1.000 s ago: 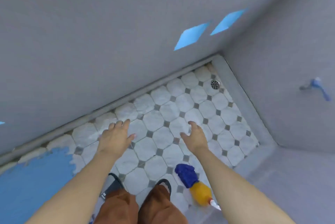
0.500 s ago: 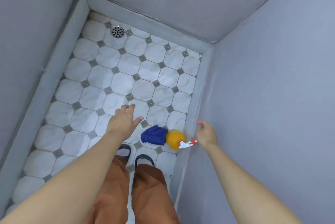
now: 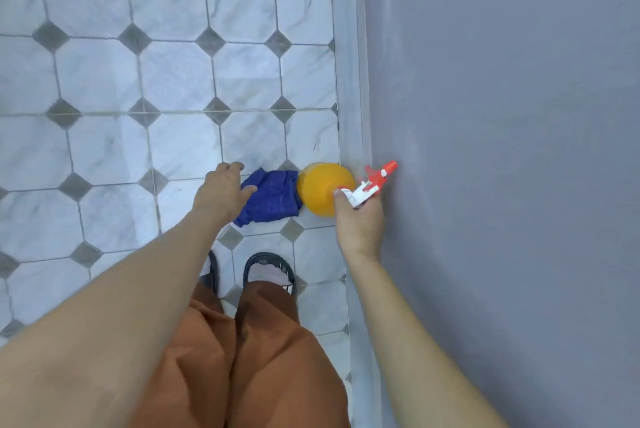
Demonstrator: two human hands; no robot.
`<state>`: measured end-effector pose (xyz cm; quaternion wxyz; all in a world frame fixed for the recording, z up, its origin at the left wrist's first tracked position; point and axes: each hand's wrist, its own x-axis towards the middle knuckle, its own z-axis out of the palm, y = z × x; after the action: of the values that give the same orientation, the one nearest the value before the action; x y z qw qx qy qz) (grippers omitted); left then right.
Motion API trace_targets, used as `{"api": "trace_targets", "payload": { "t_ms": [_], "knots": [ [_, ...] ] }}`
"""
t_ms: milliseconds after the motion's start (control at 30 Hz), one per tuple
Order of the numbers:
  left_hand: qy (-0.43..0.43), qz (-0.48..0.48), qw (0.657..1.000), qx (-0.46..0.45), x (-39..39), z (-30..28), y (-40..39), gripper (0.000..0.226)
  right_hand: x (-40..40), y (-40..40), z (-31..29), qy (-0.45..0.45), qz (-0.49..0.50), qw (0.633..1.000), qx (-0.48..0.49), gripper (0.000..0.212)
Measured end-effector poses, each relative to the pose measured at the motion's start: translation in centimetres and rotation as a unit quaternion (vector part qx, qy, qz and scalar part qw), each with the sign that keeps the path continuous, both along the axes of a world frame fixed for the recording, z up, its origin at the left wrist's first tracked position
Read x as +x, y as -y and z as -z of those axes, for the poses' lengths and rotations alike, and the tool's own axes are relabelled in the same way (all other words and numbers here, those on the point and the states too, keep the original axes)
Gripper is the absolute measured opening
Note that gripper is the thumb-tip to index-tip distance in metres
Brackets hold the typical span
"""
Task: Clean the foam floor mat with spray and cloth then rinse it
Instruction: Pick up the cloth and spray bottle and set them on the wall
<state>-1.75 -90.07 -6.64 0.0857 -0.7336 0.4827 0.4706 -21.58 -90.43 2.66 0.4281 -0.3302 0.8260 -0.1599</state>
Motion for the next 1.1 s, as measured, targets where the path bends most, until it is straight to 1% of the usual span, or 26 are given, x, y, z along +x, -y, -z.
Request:
{"api": "trace_targets", "payload": {
  "t_ms": [67,100,167,200,267,300,400,467,533,600,667,700,767,833,900,967,1000,1033,1067,1100],
  "knots": [
    [-0.004,0.003,1.000,-0.003,-0.8,3.2,-0.3,0.065,0.1,-0.1,0.8,0.026,0.014,0.998,-0.053,0.057],
    [0.001,0.013,1.000,-0.005,-1.3,4.7,-0.6,0.071,0.0,-0.1,1.1,0.045,0.006,0.997,-0.065,0.053],
    [0.022,0.023,0.999,-0.002,-2.0,6.7,-1.2,0.076,-0.5,0.4,1.3,0.080,-0.034,0.995,-0.055,0.045],
    [0.030,0.021,0.999,0.000,-2.2,7.5,-1.5,0.069,-0.8,0.7,1.3,0.099,-0.045,0.993,-0.039,0.042],
    [0.034,0.020,0.999,0.011,-2.6,8.2,-1.9,0.042,-1.4,1.4,1.2,0.140,-0.037,0.989,-0.011,0.035],
    [0.022,0.014,1.000,0.016,-2.7,8.3,-2.1,0.035,-1.5,1.6,1.1,0.157,-0.030,0.987,0.001,0.037],
    [-0.023,-0.029,0.999,0.028,-2.5,6.4,-2.5,0.028,-1.5,1.7,-0.1,0.206,0.008,0.978,0.039,0.052],
    [-0.049,-0.045,0.997,0.028,-1.8,3.5,-2.5,0.020,-1.2,2.0,-2.4,0.226,0.016,0.972,0.054,0.058],
    [-0.060,-0.060,0.996,0.025,-0.4,-0.5,-1.9,0.020,-0.8,2.8,-5.7,0.234,0.017,0.970,0.061,0.058],
    [-0.062,-0.101,0.993,0.020,1.3,-4.8,-1.1,0.036,-0.2,3.8,-9.7,0.247,0.007,0.967,0.064,0.053],
    [-0.073,-0.164,0.983,0.025,3.8,-9.8,-0.1,0.044,1.1,5.5,-15.0,0.258,-0.017,0.964,0.069,0.045],
    [-0.079,-0.194,0.977,0.032,5.3,-12.6,0.6,0.041,1.9,6.5,-18.0,0.260,-0.033,0.962,0.072,0.042],
    [-0.101,-0.250,0.963,0.031,8.2,-18.3,1.9,0.023,3.7,8.4,-24.0,0.260,-0.069,0.960,0.072,0.037],
    [-0.140,-0.313,0.939,0.029,10.8,-25.2,3.6,0.009,5.5,10.4,-29.7,0.255,-0.108,0.959,0.057,0.035],
    [-0.192,-0.375,0.907,0.012,13.2,-33.0,5.4,0.008,7.5,12.7,-35.9,0.235,-0.147,0.961,0.023,0.035],
    [-0.241,-0.419,0.875,-0.007,16.9,-42.8,7.3,0.016,10.4,15.0,-44.0,0.212,-0.179,0.961,-0.024,0.036],
    [-0.258,-0.430,0.865,-0.019,18.7,-47.0,8.0,0.025,11.8,16.0,-47.5,0.206,-0.182,0.960,-0.049,0.038],
    [-0.271,-0.434,0.858,-0.032,20.5,-51.0,8.9,0.035,13.3,17.2,-51.0,0.206,-0.182,0.959,-0.075,0.039],
    [-0.290,-0.443,0.847,-0.050,21.9,-53.8,9.6,0.041,14.5,18.2,-53.8,0.205,-0.180,0.957,-0.097,0.038],
    [-0.302,-0.456,0.834,-0.075,23.7,-57.3,10.5,0.039,15.9,19.5,-56.9,0.205,-0.181,0.955,-0.119,0.035]
  ]
}}
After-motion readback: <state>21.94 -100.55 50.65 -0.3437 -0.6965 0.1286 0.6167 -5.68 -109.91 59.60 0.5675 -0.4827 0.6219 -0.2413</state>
